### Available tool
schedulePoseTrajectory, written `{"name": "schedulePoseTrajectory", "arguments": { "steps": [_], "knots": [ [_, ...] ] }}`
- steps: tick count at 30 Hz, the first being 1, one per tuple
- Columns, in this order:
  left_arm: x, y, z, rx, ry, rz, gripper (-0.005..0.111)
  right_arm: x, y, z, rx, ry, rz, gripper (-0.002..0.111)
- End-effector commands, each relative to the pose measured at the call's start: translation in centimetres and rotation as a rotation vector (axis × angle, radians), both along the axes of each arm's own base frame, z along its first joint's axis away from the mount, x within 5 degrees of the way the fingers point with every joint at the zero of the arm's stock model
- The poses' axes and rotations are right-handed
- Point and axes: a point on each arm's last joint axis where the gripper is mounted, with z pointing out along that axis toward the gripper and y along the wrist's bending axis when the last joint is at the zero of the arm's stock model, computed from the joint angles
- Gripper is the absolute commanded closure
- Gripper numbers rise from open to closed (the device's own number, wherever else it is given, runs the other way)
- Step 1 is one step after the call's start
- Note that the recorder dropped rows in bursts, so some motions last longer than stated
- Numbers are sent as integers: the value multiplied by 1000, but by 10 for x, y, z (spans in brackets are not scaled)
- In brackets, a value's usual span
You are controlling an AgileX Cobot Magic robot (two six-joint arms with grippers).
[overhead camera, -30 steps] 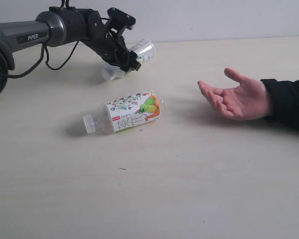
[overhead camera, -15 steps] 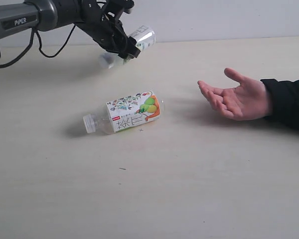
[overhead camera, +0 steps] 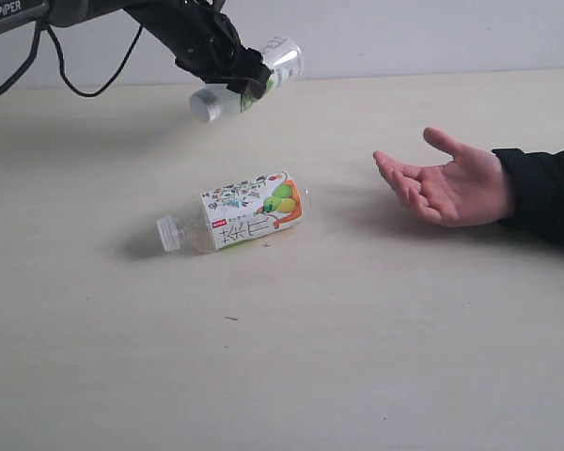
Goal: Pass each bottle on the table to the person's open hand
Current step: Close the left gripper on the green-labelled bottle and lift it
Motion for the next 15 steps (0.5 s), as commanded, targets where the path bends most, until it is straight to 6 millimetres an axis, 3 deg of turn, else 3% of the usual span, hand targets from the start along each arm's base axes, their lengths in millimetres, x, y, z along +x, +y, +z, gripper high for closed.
{"name": "schedulePoseTrajectory", "arguments": {
  "steps": [1,8,15],
  "knots": [
    [-13,-12,24,-18,23,-20,107,0,0,-1,0,-3,-5,108],
    [-34,-41,45,-1,27,-31,107,0,0,-1,-2,-4,-6,108],
    [-59,-51,55,-24,51,-15,107,0,0,-1,0,-3,-5,108]
  ]
}}
